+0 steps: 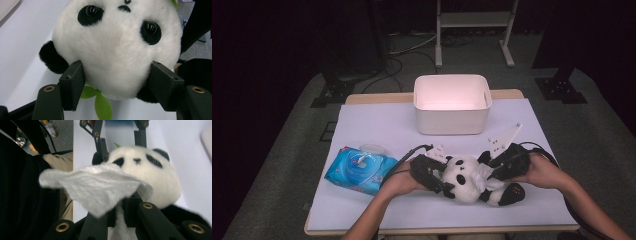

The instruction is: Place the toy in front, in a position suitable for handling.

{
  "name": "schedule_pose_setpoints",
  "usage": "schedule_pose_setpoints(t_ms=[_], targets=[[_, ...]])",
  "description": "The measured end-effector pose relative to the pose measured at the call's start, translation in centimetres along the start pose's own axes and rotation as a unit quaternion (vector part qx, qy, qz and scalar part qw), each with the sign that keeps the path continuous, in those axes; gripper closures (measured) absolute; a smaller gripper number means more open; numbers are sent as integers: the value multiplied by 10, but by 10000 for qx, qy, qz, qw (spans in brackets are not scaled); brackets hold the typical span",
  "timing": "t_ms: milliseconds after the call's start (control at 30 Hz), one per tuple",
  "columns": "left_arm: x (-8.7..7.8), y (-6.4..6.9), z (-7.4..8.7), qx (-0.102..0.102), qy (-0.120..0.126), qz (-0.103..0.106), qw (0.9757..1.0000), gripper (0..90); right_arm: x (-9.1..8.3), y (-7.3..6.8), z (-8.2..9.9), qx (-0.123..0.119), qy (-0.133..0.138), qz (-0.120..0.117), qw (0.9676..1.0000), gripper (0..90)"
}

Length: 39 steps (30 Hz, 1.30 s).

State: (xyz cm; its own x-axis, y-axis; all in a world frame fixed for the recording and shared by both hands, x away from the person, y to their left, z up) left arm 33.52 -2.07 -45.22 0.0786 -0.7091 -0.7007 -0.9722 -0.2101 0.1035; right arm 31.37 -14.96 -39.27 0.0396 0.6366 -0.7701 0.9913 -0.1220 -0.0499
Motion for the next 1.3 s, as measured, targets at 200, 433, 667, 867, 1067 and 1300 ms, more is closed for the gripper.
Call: schedule_pose_setpoints(t_ms=[200,433,667,867,1067,1300], targets=[[-3,3,-15,-11,83,-7,10000,341,5,-5,-17,-184,-125,-66,9997,827],[-2,4,-20,113,-29,-67,9999,341,23,-8,-21,-296,-360,-157,9988,826],[-2,2,-21,60,37,-47,10000,341,21,-9,-11,-226,-483,-136,9985,826],[-3,2,-23,36,95,-54,9999,357,13,-11,-2,-189,-509,-52,9985,826],[2,3,-22,60,33,-28,10000,357,18,-13,-6,-243,-482,-78,9985,827],[11,4,-13,68,-75,-17,9999,356,40,-16,-15,-421,-656,-188,9968,826]])
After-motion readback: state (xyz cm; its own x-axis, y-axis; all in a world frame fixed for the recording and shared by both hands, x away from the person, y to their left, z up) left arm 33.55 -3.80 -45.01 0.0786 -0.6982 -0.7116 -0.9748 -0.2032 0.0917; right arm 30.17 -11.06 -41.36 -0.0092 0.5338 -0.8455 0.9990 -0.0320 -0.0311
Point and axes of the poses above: each handheld gripper's, and its own axes: x roughly forward along the jaws, z roughly out of its underside, y roughly to its right, the point moved 9 cm from there along x, roughly forward along the jaws, and after that the axes turned 1 degree about y, right-handed, at the moved point
